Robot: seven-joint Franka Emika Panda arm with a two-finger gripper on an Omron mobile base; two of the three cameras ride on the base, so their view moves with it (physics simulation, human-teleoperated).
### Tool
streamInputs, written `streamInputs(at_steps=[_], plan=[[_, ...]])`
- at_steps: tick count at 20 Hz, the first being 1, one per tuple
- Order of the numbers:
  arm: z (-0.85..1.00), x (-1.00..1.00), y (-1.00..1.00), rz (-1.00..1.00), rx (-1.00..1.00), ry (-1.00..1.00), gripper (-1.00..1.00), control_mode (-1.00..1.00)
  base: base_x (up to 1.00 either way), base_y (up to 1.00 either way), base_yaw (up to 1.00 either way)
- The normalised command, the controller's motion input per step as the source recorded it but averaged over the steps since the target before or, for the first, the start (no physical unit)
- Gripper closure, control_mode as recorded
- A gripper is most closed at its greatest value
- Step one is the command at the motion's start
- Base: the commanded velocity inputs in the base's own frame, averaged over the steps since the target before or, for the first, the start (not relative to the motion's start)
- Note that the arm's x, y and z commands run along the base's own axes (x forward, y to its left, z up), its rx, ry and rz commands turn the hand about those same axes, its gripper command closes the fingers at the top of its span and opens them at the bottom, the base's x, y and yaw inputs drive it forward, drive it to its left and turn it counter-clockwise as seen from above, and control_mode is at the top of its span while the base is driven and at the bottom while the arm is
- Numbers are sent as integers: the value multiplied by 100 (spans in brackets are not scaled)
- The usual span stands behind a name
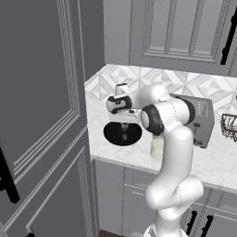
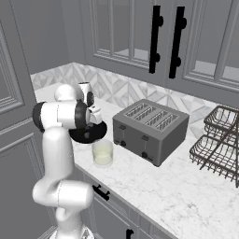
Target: Grab a lemon wedge from the fridge and one ice cube from the ice bowl, and put them in the glass of lemonade.
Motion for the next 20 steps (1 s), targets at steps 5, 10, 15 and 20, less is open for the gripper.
streamInputs(at_steps=[5,10,15,20], plan=[[50,-73,-2,0,0,-8,100,-100,0,0,0],[43,-67,-30,-1,0,-7,100,-100,0,0,0],[22,-56,-10,0,0,-5,100,-100,0,0,0],[41,-71,-5,0,0,-4,100,-100,0,0,0]])
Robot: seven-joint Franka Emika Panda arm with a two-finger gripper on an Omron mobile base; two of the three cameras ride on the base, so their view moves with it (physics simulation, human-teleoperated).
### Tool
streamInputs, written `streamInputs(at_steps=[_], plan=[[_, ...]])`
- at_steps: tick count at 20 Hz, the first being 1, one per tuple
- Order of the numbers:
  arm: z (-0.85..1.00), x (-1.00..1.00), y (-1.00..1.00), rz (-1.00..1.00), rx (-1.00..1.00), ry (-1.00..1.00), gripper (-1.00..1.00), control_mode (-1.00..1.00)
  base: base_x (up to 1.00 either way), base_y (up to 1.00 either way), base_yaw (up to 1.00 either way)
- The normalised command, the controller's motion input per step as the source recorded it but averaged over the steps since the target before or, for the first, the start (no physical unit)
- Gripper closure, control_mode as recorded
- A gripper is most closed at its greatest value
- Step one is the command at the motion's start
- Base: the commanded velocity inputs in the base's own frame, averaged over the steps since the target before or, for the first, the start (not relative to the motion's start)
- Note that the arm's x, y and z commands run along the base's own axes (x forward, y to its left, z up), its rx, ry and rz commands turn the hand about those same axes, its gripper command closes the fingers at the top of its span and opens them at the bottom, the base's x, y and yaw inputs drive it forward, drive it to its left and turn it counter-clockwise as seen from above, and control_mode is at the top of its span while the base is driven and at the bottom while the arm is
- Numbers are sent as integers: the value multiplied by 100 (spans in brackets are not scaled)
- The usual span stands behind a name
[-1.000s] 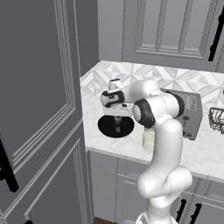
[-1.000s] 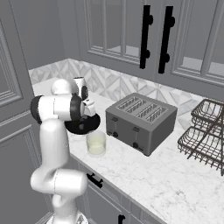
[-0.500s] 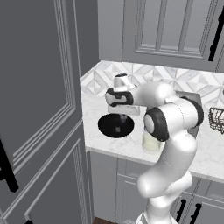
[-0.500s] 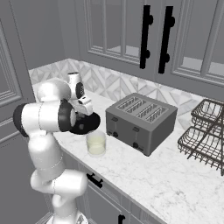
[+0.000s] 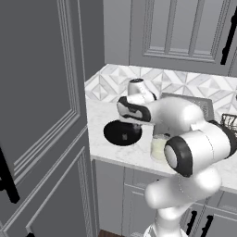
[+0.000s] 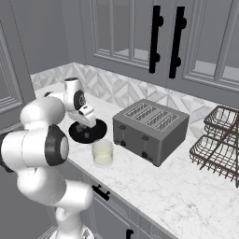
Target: Grab a lemon wedge from the fridge and one ice cube from the ice bowl, and put them in the glass of lemonade.
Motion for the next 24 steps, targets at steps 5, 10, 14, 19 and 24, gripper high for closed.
streamInputs(at_steps=[5,10,14,19,24], plan=[[35,-67,-38,-1,0,-2,100,-100,0,0,0],[19,-42,-56,0,0,-5,100,-100,0,0,0],[1,-26,-56,0,0,-5,100,-100,0,0,0],[-8,0,-46,0,-1,-4,100,-100,0,0,0],[-34,25,-18,0,-3,-7,100,-100,0,0,0]])
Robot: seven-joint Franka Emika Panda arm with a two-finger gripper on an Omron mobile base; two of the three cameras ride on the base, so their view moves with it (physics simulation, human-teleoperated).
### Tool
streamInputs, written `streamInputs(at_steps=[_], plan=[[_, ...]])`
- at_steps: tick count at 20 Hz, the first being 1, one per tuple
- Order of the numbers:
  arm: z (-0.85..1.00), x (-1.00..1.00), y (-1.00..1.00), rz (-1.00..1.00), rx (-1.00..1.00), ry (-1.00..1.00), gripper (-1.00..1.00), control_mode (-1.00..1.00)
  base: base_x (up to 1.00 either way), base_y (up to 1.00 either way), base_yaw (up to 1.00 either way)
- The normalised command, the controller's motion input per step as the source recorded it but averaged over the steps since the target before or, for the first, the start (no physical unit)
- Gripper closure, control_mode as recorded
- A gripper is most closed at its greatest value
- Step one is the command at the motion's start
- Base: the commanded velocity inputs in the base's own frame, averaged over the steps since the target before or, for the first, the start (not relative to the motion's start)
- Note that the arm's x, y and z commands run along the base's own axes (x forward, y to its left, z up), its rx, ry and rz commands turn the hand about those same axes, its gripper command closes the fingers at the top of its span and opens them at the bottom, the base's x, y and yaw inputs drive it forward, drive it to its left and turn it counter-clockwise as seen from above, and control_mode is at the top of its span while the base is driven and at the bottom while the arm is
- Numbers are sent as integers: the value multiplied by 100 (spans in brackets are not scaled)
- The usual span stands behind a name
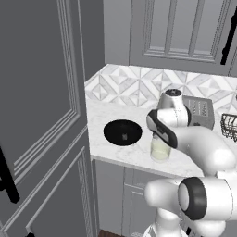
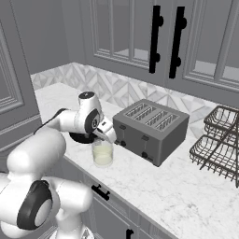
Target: Grab a lemon wedge from the fridge and one ice cube from the ice bowl, and put them in the glass of lemonade.
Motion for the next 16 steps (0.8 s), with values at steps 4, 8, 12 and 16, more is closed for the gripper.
streamInputs(at_steps=[4,8,12,16], plan=[[-41,37,-6,0,-5,-6,100,-100,0,0,0],[-19,6,-15,0,-2,-3,100,-100,0,0,0],[-8,0,-13,0,-2,-4,100,-100,0,0,0],[-4,0,0,0,-3,-4,100,-100,0,0,0]])
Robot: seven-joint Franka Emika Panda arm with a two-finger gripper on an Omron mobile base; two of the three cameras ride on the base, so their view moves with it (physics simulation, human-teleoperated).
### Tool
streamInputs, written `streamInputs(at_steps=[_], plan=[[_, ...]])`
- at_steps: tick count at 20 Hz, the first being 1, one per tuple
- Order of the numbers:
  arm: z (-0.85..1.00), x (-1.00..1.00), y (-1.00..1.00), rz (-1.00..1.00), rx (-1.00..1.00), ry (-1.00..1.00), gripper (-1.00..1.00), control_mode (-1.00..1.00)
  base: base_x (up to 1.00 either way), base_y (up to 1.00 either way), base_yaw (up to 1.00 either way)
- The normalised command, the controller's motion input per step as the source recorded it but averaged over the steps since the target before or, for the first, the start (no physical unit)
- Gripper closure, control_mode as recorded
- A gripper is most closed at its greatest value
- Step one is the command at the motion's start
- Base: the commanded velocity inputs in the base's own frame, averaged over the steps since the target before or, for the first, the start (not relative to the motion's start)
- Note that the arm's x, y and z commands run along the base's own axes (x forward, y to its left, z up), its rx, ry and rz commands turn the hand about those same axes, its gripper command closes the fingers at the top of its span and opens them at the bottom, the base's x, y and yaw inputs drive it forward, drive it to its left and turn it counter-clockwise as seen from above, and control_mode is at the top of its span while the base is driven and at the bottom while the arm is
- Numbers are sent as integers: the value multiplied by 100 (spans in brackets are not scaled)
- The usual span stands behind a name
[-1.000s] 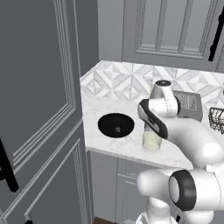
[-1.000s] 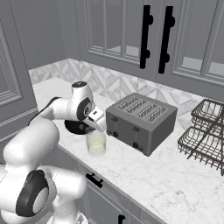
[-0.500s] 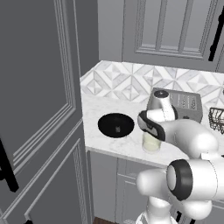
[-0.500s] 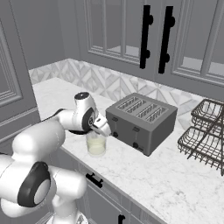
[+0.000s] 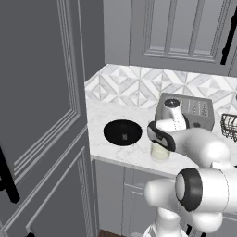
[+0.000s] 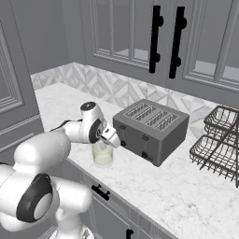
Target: Grab a lemon wedge from the fridge and one ice cube from the ice bowl, and put them in the glass of lemonade.
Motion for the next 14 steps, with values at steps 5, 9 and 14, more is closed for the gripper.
streamInputs(at_steps=[5,9,14], plan=[[-17,0,0,0,-6,-5,100,-100,0,0,0],[-18,5,0,0,-6,-3,100,-100,0,0,0],[-1,-10,0,0,-3,-4,100,-100,0,0,0]])
